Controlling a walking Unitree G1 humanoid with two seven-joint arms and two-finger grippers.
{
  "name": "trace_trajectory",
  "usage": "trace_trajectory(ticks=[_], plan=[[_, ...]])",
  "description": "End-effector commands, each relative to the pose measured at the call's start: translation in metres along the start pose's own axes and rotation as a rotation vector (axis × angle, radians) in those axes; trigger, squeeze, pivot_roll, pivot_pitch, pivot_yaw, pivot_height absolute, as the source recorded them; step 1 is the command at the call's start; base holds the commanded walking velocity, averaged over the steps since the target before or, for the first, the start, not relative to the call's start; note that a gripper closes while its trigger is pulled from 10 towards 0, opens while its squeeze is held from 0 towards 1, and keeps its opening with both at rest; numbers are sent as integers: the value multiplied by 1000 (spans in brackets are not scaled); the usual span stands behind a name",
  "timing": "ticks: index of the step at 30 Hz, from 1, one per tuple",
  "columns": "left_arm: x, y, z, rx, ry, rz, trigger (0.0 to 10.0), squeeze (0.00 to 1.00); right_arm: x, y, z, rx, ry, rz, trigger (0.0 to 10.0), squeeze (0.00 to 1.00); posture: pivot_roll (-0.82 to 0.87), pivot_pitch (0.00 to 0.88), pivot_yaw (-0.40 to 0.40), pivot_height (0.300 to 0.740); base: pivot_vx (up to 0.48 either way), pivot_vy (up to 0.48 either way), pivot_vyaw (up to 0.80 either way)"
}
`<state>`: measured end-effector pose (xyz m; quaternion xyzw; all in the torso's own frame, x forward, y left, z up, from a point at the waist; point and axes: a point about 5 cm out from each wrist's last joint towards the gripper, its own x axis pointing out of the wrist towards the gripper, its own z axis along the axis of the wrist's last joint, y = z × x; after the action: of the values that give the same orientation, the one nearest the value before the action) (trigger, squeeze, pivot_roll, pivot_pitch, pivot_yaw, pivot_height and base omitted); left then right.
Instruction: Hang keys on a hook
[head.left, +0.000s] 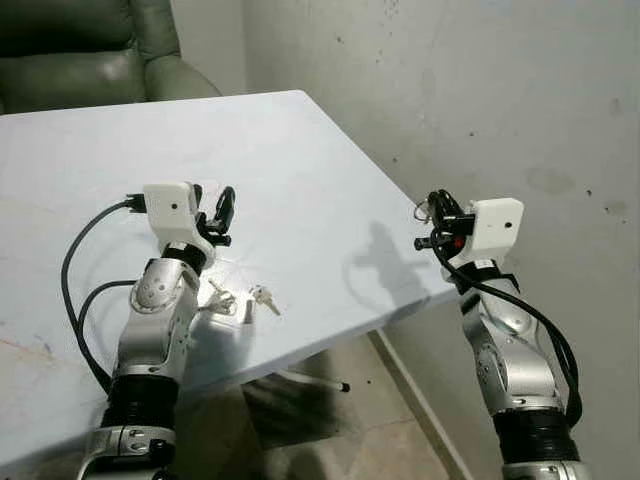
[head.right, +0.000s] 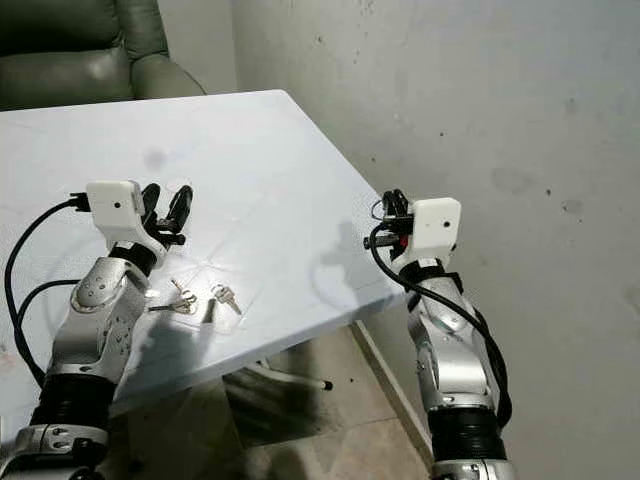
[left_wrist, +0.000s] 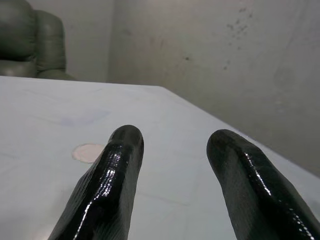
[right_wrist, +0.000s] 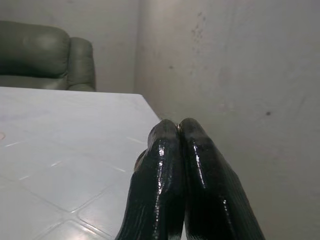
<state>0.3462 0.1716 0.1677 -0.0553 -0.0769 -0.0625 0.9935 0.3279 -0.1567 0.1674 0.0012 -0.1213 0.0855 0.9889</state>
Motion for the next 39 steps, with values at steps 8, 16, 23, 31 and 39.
trace_trajectory(ticks=[8,16,23,31,39], plan=[[3,-3,4,11,-14,-13,10000,0,-3,-2,-3,-5,20,-2,10000,0,-79,0,-56,740,0,0,-734],[3,-2,2,-18,4,-11,10000,0,-5,-1,-5,-5,30,4,10000,0,-76,0,-58,740,0,203,-738],[3,1,1,-11,17,10,10000,0,-6,0,-6,-3,32,8,10000,0,-73,0,-57,740,0,115,-734],[3,1,0,2,34,21,10000,0,-6,0,-7,-4,41,6,10000,0,-69,0,-58,740,0,0,-736],[2,1,-1,-6,40,20,10000,0,-7,0,-8,-5,43,8,10000,0,-70,0,-57,740,0,0,-734]])
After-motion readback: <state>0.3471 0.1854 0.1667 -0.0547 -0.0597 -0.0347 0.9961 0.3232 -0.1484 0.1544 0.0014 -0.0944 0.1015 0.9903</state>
